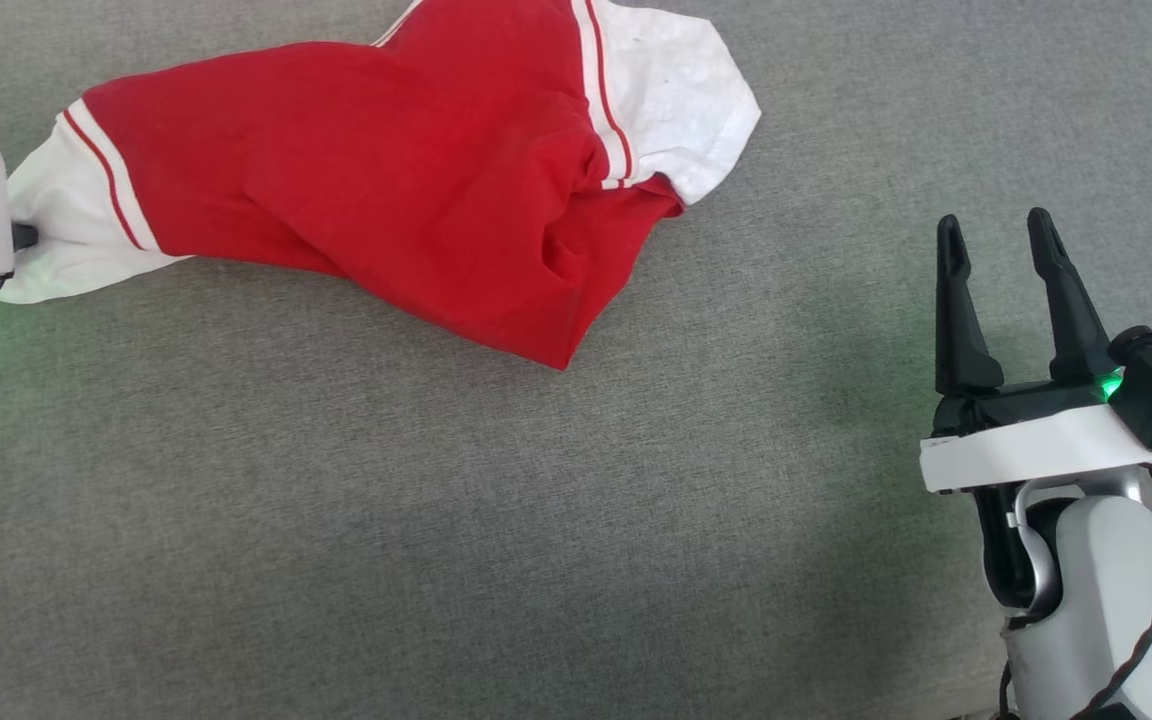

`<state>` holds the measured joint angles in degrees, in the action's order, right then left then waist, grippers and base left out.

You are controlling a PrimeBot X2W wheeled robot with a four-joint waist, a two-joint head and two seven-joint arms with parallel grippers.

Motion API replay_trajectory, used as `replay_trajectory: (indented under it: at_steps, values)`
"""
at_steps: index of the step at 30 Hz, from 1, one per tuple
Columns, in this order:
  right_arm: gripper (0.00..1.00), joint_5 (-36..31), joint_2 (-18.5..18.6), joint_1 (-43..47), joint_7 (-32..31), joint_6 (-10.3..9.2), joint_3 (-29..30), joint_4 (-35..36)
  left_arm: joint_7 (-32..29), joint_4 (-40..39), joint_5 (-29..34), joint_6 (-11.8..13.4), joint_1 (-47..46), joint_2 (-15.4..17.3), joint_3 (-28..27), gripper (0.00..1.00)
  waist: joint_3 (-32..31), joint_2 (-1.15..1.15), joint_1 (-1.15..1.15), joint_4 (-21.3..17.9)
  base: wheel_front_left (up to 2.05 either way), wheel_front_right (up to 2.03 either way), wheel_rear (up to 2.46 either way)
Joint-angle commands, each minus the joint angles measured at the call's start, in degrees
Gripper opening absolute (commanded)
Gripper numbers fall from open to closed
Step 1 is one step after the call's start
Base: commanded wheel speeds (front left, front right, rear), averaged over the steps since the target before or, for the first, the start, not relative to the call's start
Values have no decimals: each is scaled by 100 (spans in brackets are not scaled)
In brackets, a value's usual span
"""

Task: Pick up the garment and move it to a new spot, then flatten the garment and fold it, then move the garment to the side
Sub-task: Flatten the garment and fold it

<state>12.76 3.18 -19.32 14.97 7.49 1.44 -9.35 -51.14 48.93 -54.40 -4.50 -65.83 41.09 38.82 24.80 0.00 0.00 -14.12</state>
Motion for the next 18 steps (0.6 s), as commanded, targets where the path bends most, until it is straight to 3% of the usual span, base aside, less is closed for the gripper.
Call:
replay_trajectory:
  at_steps: [1, 10, 18]
  values:
    - [100, -33, 12, 17, 29, 1, -3, 19, 81, 12, -23, -33, 30, -54, 3, 98, -23, 0, 0, 34, 0, 0, 0]
    - [100, -124, 247, 89, 29, 1, 37, -64, 1109, -32, -54, -245, 219, -207, -63, 100, -404, 0, 0, 526, 0, 0, 0]
    - [100, -161, 620, 18, -247, 1, -160, -123, 3568, -915, -26, -301, 1094, -362, -136, 100, -772, 0, 0, 1059, 0, 0, 0]
